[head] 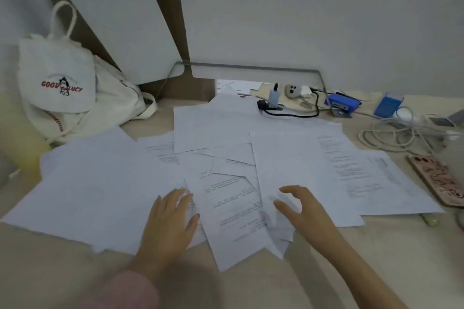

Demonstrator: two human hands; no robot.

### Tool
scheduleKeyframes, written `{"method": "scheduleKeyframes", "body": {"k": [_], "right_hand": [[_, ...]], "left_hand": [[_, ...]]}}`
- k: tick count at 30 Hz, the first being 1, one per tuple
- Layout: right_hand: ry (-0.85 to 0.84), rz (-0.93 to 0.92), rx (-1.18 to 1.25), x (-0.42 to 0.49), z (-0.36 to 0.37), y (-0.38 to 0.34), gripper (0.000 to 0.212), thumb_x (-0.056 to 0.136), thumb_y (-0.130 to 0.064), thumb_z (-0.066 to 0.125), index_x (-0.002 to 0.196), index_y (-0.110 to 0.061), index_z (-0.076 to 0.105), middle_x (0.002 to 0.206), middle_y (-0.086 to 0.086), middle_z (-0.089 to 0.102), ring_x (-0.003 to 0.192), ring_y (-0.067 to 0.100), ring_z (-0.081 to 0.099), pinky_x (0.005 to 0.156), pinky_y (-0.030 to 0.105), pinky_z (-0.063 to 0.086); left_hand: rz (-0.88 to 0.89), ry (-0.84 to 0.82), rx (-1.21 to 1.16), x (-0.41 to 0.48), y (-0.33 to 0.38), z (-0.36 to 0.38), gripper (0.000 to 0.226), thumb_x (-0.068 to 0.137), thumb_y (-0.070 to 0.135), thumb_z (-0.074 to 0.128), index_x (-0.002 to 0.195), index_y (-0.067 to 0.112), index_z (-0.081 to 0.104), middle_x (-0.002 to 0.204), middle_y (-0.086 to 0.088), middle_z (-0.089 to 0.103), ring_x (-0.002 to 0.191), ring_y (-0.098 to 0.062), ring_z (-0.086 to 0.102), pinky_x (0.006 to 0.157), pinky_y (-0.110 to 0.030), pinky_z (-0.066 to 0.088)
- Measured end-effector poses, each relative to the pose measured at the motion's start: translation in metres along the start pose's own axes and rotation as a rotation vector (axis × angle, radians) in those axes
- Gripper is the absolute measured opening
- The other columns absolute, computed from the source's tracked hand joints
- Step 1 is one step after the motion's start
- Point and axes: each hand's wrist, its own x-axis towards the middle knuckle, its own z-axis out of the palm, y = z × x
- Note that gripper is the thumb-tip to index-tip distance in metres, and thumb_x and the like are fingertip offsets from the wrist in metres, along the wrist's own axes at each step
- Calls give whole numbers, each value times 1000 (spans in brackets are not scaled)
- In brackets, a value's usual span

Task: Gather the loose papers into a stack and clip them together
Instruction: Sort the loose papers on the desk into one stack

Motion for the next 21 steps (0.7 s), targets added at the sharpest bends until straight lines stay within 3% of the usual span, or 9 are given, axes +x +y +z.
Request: {"method": "scheduleKeyframes", "body": {"k": [3,7,10,12,14,15,17,19,21], "right_hand": [[39,-22,-199,-3,17,7,53,88,-41,55,135,-21,40,147,-2,35,132,13,35,102,22,29],[70,-29,-367,0,36,11,71,86,-50,53,143,-17,28,156,6,19,144,19,17,114,28,18],[49,-30,-461,8,45,14,77,86,-54,49,146,-16,19,156,7,16,144,20,16,114,28,16],[23,-40,-523,10,49,12,71,90,-49,47,145,-15,19,153,6,23,141,21,21,112,27,22],[52,-78,-593,9,51,11,57,90,-35,53,138,-11,34,141,11,40,132,27,38,103,30,37],[58,-106,-641,9,52,11,52,83,-27,62,128,-8,46,127,14,52,119,31,51,91,31,48],[89,-141,-698,9,55,20,52,60,-19,79,107,-7,59,102,15,66,93,33,68,65,30,57],[89,-154,-701,9,55,25,54,55,-18,85,103,-7,63,103,15,70,91,33,70,61,30,58],[114,-192,-626,8,52,27,45,66,-15,80,108,-7,65,112,16,68,100,34,68,65,32,58]], "left_hand": [[-136,122,42,-14,-19,2,73,84,55,22,136,9,43,146,-16,39,138,-30,33,114,-42,16],[-289,67,66,-13,-39,-5,74,90,57,29,148,16,7,158,-15,0,146,-26,-1,118,-36,2],[-342,3,100,-10,-43,-4,74,89,58,32,146,14,19,155,-18,18,144,-29,17,114,-41,22],[-309,0,122,-7,-47,-2,68,84,53,35,131,5,48,132,-26,52,123,-37,52,87,-47,51],[-286,-38,166,-5,-44,-5,70,72,51,36,114,2,61,108,-26,66,97,-38,67,59,-44,57],[-271,-58,185,-7,-43,-6,73,68,54,34,115,3,61,109,-24,66,98,-37,67,59,-43,57],[-274,-57,170,-8,-40,-8,87,63,61,26,128,9,52,128,-20,57,119,-33,56,78,-44,54],[-277,-69,174,-8,-38,-7,92,59,59,22,133,10,46,135,-20,50,126,-34,48,86,-48,49],[-241,-52,186,-8,-33,-8,84,62,51,27,129,6,49,126,-24,55,116,-37,55,76,-47,54]]}}
